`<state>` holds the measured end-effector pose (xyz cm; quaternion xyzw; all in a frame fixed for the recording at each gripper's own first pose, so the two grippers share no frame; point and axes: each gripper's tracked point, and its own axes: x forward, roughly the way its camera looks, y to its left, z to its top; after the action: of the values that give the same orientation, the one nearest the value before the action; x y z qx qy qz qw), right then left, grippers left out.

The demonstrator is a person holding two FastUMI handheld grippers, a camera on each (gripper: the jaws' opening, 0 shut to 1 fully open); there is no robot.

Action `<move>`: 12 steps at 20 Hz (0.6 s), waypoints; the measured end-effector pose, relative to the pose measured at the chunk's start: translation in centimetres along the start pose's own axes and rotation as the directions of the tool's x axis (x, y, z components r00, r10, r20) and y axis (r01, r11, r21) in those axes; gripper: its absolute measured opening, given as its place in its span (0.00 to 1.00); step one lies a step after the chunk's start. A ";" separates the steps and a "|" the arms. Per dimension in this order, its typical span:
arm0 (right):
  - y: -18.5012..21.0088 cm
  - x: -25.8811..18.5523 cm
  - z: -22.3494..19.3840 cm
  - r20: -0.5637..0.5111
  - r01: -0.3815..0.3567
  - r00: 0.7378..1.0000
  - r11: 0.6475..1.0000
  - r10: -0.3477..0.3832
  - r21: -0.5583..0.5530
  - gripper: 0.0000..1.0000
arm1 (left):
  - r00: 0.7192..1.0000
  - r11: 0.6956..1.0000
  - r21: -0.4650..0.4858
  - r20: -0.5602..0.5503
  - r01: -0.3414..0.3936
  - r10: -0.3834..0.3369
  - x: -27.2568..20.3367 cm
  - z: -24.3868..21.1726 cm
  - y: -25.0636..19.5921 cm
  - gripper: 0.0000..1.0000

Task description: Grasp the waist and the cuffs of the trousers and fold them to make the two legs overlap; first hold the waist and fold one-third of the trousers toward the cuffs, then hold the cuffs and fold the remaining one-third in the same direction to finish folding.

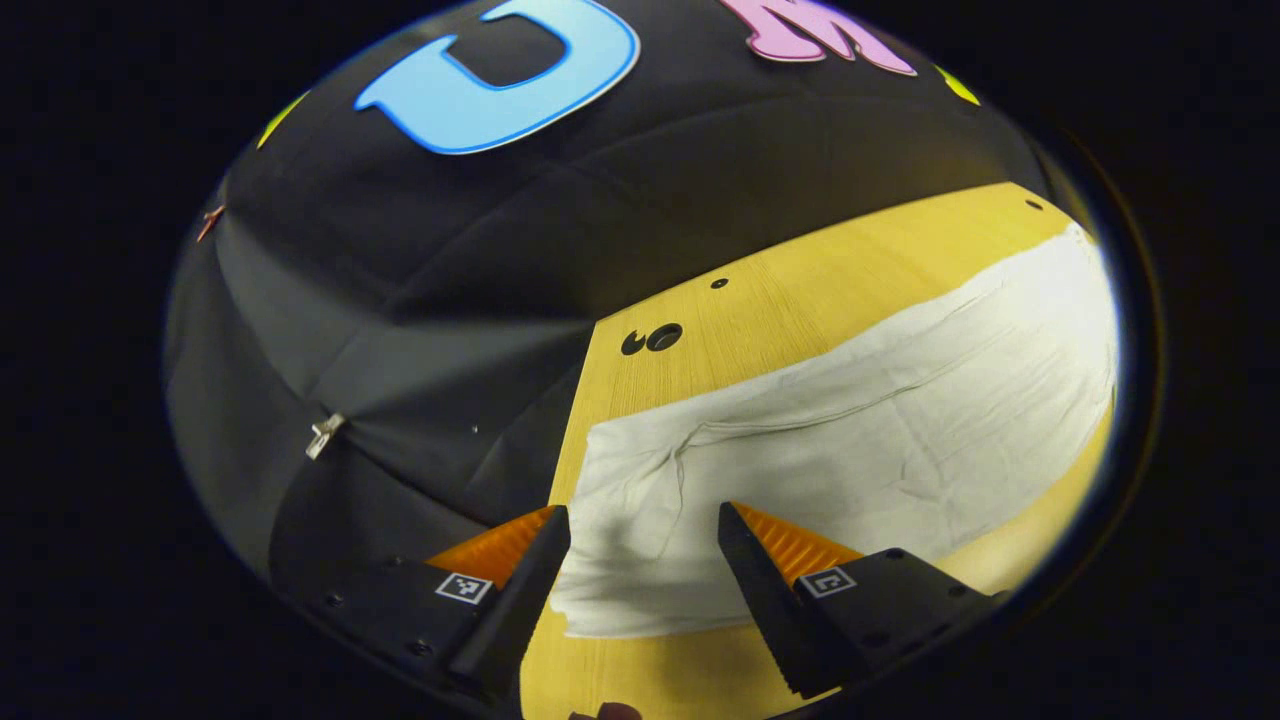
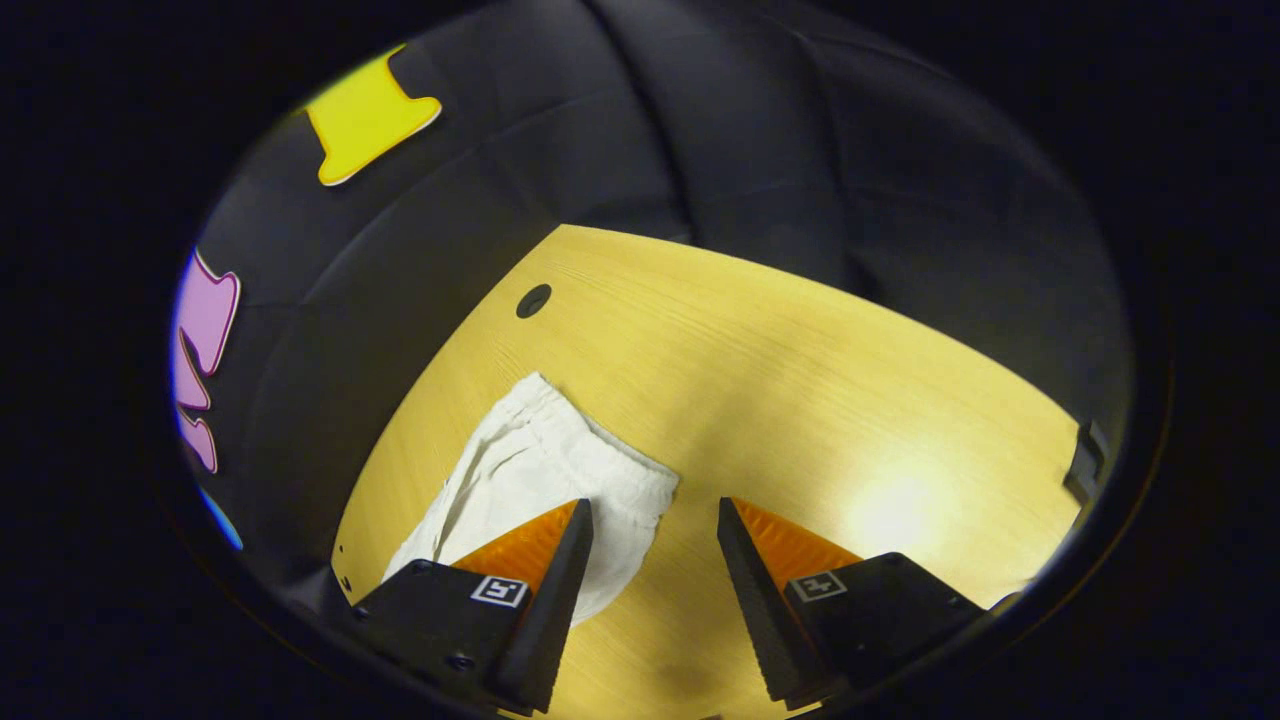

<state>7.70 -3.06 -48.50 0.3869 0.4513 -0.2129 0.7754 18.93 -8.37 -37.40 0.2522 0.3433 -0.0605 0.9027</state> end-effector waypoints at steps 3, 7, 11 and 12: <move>1.0 1.7 -0.1 0.015 -0.047 0.999 0.991 0.046 0.128 0.79 | 0.999 0.991 -0.130 -0.020 0.025 -0.028 -1.9 -1.5 0.3 0.95; 1.8 2.9 1.1 0.094 -0.064 0.995 0.975 0.044 0.215 0.76 | 0.998 0.979 -0.197 -0.031 0.055 -0.062 -2.7 -3.0 0.0 0.96; 0.7 3.3 0.3 0.103 -0.049 0.994 0.978 0.028 0.202 0.30 | 0.986 0.952 -0.269 -0.041 0.144 -0.161 -3.3 -3.6 -3.0 0.96; 1.1 3.3 0.5 0.107 -0.063 0.993 0.973 0.040 0.222 0.18 | 0.976 0.932 -0.308 -0.044 0.189 -0.212 -3.5 -3.8 -4.3 0.96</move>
<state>10.42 -2.73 -50.76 0.4725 0.3740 -0.2618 0.7539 12.84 -10.42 -39.29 0.0771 0.4070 -0.0896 0.9057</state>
